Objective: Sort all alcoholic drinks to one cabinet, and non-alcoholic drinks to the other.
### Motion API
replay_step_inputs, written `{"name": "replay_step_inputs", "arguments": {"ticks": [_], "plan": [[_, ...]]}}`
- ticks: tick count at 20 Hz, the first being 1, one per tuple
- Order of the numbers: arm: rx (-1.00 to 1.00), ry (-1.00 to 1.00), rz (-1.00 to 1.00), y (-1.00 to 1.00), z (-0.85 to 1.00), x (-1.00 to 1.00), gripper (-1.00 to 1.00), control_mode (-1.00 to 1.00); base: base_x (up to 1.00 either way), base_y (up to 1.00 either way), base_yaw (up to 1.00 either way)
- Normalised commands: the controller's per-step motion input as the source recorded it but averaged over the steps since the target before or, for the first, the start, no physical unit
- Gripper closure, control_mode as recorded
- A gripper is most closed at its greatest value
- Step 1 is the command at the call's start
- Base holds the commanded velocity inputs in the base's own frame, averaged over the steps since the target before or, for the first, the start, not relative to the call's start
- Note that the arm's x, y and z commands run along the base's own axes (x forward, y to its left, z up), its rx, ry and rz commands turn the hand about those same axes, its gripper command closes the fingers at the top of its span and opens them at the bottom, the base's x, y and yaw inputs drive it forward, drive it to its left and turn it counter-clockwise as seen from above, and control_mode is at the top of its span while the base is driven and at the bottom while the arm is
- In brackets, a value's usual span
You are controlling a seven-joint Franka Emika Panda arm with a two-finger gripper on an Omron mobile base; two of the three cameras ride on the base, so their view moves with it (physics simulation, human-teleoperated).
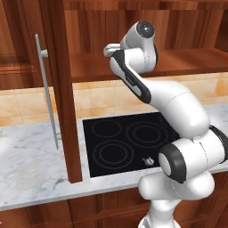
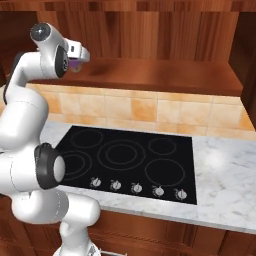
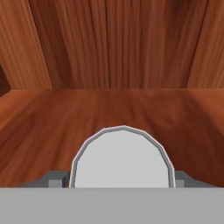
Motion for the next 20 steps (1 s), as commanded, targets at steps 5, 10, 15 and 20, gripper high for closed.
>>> {"name": "replay_step_inputs", "arguments": {"ticks": [5,10,15,20], "plan": [[0.0,0.0,0.0,0.0,-0.13,0.23,-1.0,-1.0,0.0,0.0,0.0],[0.0,0.02,0.0,0.04,-0.2,0.34,-1.0,-1.0,0.0,0.0,0.0],[0.0,0.02,0.0,0.01,-0.21,0.25,-1.0,-1.0,0.0,0.0,0.0],[0.0,0.0,0.0,0.0,-0.07,-0.02,-1.0,-1.0,0.0,0.0,0.0]]}}
